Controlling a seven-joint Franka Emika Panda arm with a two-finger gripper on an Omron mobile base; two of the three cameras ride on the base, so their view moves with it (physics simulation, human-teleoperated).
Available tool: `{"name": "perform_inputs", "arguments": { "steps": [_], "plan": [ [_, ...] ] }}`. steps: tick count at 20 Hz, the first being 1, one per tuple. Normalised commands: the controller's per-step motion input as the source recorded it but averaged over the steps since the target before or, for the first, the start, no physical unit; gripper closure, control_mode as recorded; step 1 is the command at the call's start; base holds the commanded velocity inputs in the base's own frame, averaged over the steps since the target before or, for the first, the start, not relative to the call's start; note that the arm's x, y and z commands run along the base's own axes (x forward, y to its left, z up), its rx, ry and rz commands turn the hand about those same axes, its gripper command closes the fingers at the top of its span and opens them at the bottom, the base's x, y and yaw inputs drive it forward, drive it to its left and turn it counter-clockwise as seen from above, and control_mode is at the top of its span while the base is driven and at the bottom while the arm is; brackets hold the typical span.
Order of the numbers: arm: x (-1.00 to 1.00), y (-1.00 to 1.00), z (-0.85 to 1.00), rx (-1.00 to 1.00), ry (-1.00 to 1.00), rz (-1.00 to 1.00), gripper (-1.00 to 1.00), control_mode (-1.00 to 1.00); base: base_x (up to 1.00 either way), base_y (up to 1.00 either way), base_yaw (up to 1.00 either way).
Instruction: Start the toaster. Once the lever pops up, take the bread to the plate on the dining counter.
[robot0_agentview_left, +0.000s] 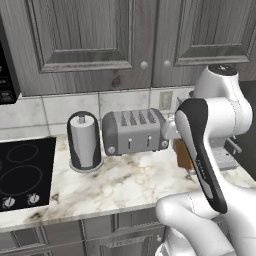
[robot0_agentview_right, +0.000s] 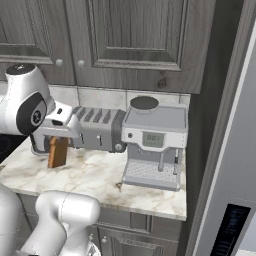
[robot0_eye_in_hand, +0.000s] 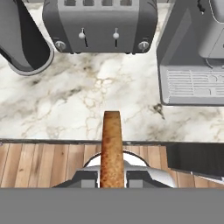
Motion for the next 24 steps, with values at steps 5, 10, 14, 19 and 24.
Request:
{"name": "perform_inputs", "arguments": {
  "steps": [5,10,14,19,24],
  "plan": [
    [-0.01,0.00,0.00,0.00,0.05,0.00,1.00,-1.00,0.00,0.00,0.00],
    [-0.02,-0.02,0.00,0.00,0.00,0.00,1.00,-1.00,0.00,0.00,0.00],
    [-0.03,0.00,-0.06,0.00,0.00,0.00,1.00,-1.00,0.00,0.00,0.00],
    [-0.05,0.00,-0.01,0.00,0.00,0.00,1.00,1.00,-0.07,0.00,0.00],
    [0.00,0.00,0.00,0.00,0.00,0.00,1.00,1.00,-0.78,-0.16,0.02]
  ]
}}
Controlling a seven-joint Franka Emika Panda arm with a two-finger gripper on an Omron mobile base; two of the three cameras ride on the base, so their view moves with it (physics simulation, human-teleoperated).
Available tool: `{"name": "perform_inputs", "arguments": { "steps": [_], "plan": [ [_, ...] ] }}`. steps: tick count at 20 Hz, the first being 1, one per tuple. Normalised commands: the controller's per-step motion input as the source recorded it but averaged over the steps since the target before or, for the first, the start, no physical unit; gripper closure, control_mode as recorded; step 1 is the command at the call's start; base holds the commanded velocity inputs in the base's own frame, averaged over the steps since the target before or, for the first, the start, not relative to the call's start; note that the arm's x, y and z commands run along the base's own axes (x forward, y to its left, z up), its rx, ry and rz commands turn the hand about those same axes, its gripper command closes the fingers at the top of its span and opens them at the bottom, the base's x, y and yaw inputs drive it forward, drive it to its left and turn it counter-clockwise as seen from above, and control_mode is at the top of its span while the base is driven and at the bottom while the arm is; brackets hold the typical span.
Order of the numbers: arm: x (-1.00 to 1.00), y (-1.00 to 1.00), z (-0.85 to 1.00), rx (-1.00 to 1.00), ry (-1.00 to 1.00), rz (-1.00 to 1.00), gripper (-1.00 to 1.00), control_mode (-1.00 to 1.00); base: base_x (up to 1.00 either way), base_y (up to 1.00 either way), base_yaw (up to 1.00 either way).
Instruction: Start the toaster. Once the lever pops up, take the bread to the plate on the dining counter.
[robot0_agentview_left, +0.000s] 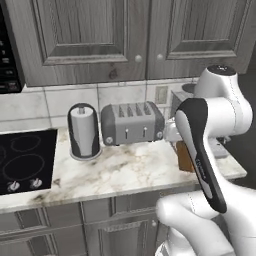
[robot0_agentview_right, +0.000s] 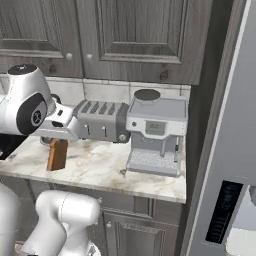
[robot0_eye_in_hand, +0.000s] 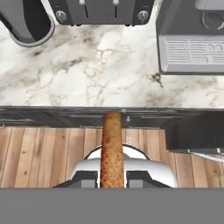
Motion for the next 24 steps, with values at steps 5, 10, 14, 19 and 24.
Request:
{"name": "perform_inputs", "arguments": {
  "steps": [5,10,14,19,24],
  "plan": [
    [0.00,0.00,0.00,0.00,0.00,0.00,1.00,1.00,-1.00,-0.06,0.15],
    [0.00,0.00,0.00,0.00,0.00,0.00,1.00,1.00,-0.84,0.13,0.60],
    [0.00,0.00,0.00,0.00,0.00,0.00,1.00,1.00,-0.23,0.26,0.99],
    [0.00,0.00,0.00,0.00,0.00,0.00,1.00,1.00,-0.13,0.05,1.00],
    [0.00,0.00,0.00,0.00,0.00,0.00,1.00,1.00,-0.13,0.00,1.00]
  ]
}}
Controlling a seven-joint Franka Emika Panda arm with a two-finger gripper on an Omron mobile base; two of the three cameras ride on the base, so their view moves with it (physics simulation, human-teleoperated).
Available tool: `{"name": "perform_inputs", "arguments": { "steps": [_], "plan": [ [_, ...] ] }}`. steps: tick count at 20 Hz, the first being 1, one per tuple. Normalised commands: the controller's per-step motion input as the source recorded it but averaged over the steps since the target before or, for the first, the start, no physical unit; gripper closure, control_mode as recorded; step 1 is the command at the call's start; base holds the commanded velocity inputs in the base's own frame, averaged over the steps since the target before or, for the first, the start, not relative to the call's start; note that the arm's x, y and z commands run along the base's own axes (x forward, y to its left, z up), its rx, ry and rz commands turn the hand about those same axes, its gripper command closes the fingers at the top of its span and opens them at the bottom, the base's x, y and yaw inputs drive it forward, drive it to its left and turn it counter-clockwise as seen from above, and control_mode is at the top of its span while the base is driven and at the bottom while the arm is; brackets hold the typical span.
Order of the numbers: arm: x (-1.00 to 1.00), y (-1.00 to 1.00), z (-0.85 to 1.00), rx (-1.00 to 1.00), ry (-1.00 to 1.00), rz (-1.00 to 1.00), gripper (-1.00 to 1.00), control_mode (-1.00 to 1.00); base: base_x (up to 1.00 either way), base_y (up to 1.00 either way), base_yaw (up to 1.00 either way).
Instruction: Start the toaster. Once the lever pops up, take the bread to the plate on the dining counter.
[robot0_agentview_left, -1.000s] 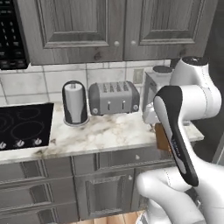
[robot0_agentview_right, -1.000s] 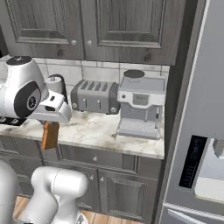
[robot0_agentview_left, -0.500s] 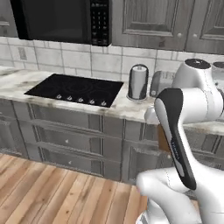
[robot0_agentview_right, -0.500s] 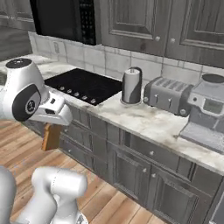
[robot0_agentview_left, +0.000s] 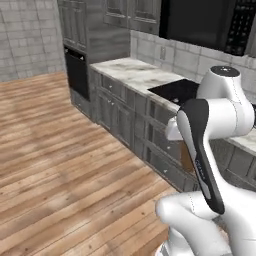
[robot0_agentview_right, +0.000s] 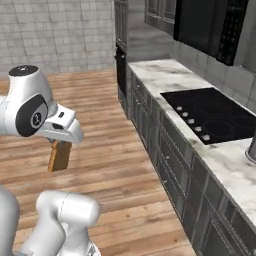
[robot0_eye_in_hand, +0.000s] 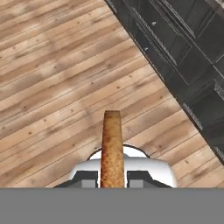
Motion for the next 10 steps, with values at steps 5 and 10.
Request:
{"name": "perform_inputs", "arguments": {
  "steps": [5,10],
  "plan": [
    [0.00,0.00,0.00,0.00,0.00,0.00,1.00,1.00,-0.07,0.00,1.00],
    [0.00,0.00,0.00,0.00,0.00,0.00,1.00,1.00,0.00,0.00,1.00]
  ]
}}
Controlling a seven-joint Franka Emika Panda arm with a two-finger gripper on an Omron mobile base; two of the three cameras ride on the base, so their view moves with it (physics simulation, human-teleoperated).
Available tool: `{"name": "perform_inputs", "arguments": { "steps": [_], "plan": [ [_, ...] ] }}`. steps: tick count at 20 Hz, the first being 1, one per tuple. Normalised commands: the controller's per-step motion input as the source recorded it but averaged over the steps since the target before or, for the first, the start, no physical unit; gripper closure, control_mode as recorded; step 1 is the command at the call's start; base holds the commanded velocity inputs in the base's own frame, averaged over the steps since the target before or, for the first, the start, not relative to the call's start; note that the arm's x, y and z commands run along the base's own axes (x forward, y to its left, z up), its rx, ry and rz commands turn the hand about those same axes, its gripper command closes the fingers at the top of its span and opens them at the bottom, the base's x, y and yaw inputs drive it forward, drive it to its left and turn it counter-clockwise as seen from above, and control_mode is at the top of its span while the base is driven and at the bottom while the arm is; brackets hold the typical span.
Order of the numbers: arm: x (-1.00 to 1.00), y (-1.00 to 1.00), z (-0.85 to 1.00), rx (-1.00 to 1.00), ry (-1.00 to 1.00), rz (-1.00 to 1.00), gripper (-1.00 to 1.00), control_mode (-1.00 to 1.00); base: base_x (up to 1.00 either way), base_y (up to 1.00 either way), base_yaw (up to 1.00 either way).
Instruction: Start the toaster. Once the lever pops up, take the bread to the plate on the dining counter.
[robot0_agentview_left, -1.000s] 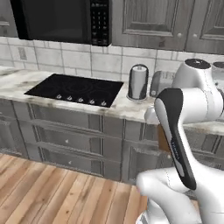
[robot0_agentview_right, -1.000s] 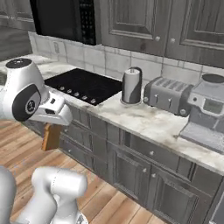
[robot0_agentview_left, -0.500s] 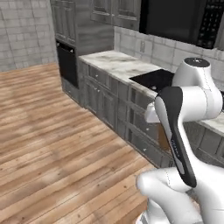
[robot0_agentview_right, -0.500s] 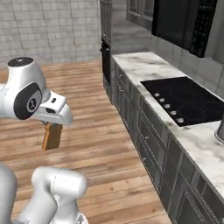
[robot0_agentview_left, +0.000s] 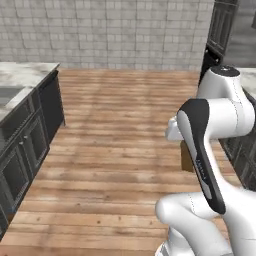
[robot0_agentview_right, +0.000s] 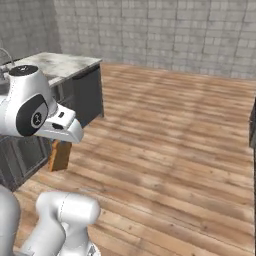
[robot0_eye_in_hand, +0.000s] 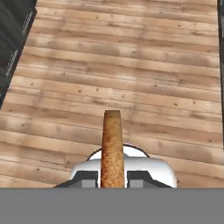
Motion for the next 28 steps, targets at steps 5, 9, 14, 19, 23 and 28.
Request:
{"name": "perform_inputs", "arguments": {
  "steps": [5,9,14,19,23,28],
  "plan": [
    [0.00,0.00,0.00,0.00,0.00,0.00,1.00,1.00,0.00,0.00,1.00],
    [0.00,0.00,0.00,0.00,0.00,0.00,1.00,1.00,0.25,-0.16,0.85],
    [0.00,0.00,0.00,0.00,0.00,0.00,1.00,1.00,0.27,-0.56,0.52],
    [0.00,0.00,0.00,0.00,0.00,0.00,1.00,1.00,0.35,-0.03,0.38],
    [0.00,0.00,0.00,0.00,0.00,0.00,1.00,1.00,0.18,0.71,0.18],
    [0.00,0.00,0.00,0.00,0.00,0.00,1.00,1.00,0.36,1.00,0.03]
  ]
}}
